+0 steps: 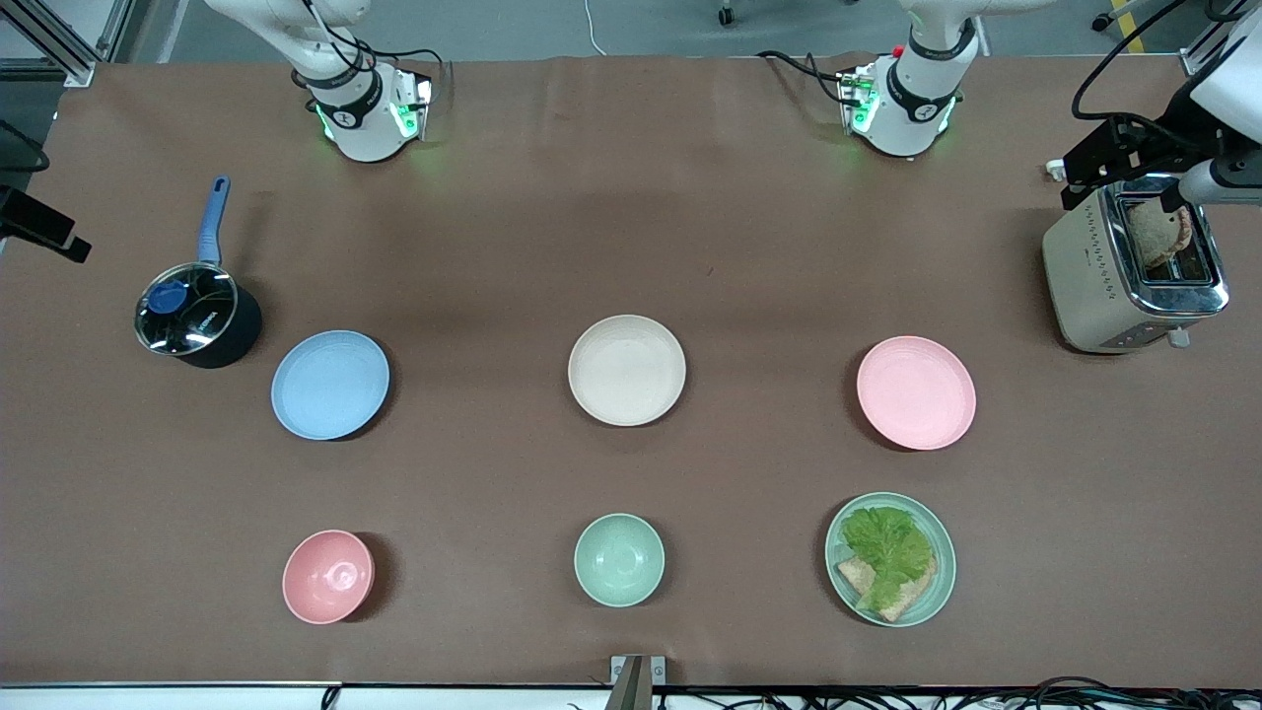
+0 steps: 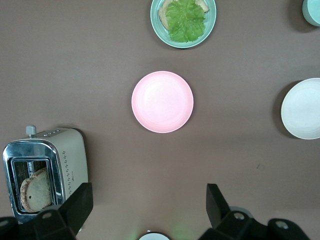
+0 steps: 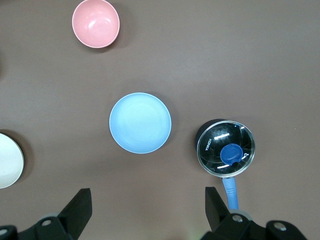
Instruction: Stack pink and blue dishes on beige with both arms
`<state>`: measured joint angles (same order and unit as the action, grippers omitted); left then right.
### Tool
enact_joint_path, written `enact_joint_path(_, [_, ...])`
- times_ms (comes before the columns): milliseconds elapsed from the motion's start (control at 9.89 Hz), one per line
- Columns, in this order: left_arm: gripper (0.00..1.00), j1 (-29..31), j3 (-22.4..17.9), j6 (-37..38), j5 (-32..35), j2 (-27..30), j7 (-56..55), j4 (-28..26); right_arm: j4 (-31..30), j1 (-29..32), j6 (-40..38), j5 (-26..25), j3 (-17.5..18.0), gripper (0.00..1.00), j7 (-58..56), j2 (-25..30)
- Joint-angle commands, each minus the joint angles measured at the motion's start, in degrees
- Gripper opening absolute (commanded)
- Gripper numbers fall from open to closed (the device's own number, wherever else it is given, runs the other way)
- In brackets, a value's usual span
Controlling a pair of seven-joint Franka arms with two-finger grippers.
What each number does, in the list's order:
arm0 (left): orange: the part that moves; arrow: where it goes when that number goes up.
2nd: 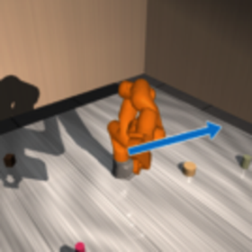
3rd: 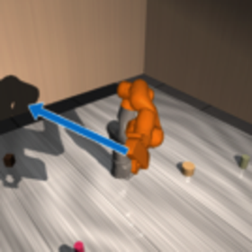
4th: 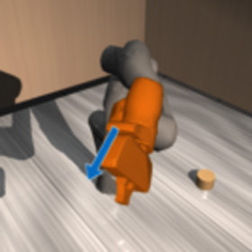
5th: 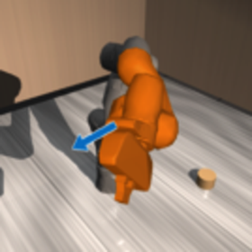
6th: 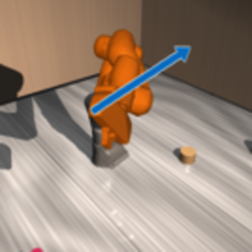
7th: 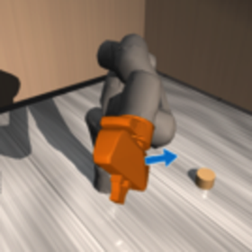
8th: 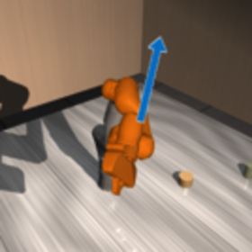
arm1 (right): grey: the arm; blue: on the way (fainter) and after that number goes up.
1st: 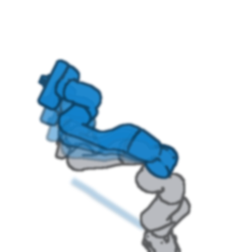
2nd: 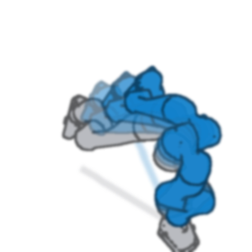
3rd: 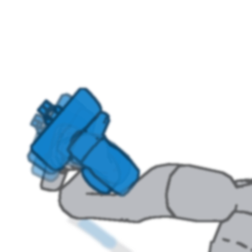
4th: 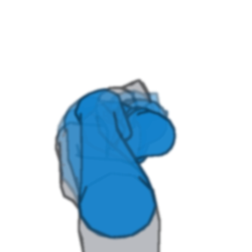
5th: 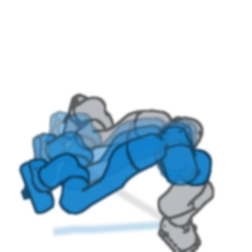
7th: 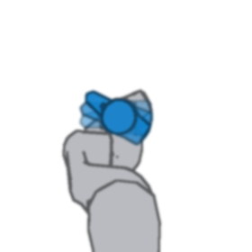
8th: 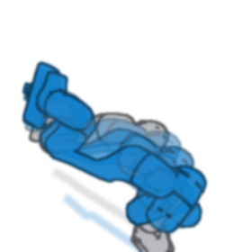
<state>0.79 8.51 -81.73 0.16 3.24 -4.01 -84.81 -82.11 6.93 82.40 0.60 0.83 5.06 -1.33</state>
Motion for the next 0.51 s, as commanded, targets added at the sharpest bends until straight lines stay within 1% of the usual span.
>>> enact_joint_path(0, [1.00, 0.0, -0.1, 0.3, 0.3, -1.2, 0.3, -0.4, 0.3, -0.8, -0.6, -0.4, -0.7, 1.00, 0.4, 0.3])
enact_joint_path(101, [1.00, 0.0, -0.1, 0.3, 0.4, -2.4, 0.2, 0.2, 0.3, -0.8, -0.7, -0.4, -0.7, 1.00, 0.4, 0.3])
enact_joint_path(202, [1.00, 0.0, -0.1, 0.3, 0.3, -5.0, 0.6, 1.7, 0.3, -0.9, -0.6, -0.4, -0.7, 1.00, 0.5, 0.3])
enact_joint_path(303, [1.00, 0.2, -0.2, 0.3, -0.2, -6.9, 2.2, 1.8, 0.3, -0.9, -0.7, -0.4, -0.6, 1.00, 0.4, 0.3])
enact_joint_path(404, [1.00, 2.3, -0.2, -1.9, -0.7, -9.5, 6.3, 1.6, 0.3, -0.9, -0.7, -0.4, -0.6, 1.00, 0.4, 0.3])
